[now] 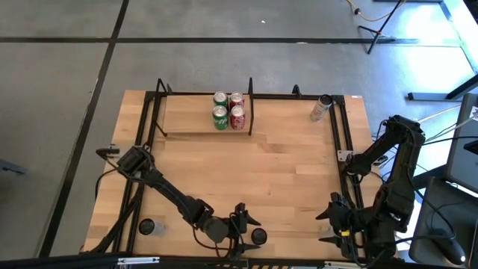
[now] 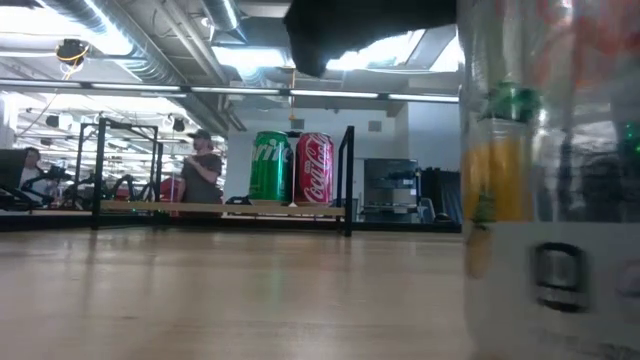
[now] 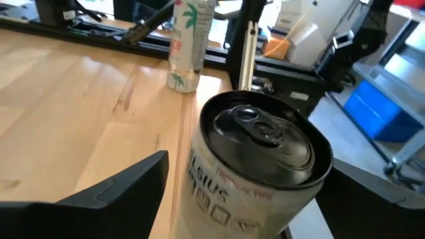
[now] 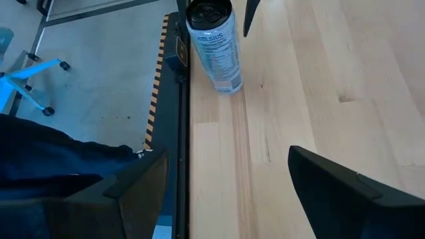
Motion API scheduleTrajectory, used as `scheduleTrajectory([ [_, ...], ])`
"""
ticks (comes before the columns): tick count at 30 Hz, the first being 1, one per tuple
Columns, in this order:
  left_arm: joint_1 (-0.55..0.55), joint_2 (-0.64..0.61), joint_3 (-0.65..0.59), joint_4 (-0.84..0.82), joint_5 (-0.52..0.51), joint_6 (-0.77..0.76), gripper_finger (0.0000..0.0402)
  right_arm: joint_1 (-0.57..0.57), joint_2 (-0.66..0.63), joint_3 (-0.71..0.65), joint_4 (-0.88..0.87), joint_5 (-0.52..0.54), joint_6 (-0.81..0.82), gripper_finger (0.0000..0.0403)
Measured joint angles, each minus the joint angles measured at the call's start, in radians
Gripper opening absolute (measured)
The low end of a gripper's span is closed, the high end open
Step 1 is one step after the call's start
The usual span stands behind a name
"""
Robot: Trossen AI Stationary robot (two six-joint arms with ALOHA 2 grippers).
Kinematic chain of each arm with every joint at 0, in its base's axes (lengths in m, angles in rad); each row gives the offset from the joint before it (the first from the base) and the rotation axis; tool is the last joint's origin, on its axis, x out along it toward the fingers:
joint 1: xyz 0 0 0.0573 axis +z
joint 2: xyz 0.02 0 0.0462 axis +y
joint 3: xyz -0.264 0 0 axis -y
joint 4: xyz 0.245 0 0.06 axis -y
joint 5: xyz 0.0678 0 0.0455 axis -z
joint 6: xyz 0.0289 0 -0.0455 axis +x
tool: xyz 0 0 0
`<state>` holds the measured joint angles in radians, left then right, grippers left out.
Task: Place canned beverage on shelf
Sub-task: Put the right white-yellow soda can on the shelf
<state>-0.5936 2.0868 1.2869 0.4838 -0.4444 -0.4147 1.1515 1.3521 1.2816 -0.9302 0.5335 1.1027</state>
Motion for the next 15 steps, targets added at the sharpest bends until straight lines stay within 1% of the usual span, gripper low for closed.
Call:
scheduleTrajectory([
  [4,0.011,0.021,0.024,0.015,-0.018,-0.006,0.0306,0.0,0.0,0.0,-0.013,0.002,0.0,0.0298],
  [6,0.018,0.023,0.029,0.013,-0.032,-0.034,0.0282,0.0,0.0,0.0,-0.016,0.002,0.0,0.0298],
  [10,0.029,0.022,0.03,0.011,-0.097,-0.107,0.023,0.0,0.0,0.0,-0.015,0.008,0.0,0.0298],
  [12,0.03,0.009,0.03,-0.005,-0.111,-0.109,0.0224,0.0,0.0,0.0,-0.015,0.008,0.0,0.0298],
  [15,0.031,-0.044,0.03,-0.042,-0.165,-0.129,0.0224,0.0,0.0,0.0,-0.013,0.006,0.0,0.0298],
])
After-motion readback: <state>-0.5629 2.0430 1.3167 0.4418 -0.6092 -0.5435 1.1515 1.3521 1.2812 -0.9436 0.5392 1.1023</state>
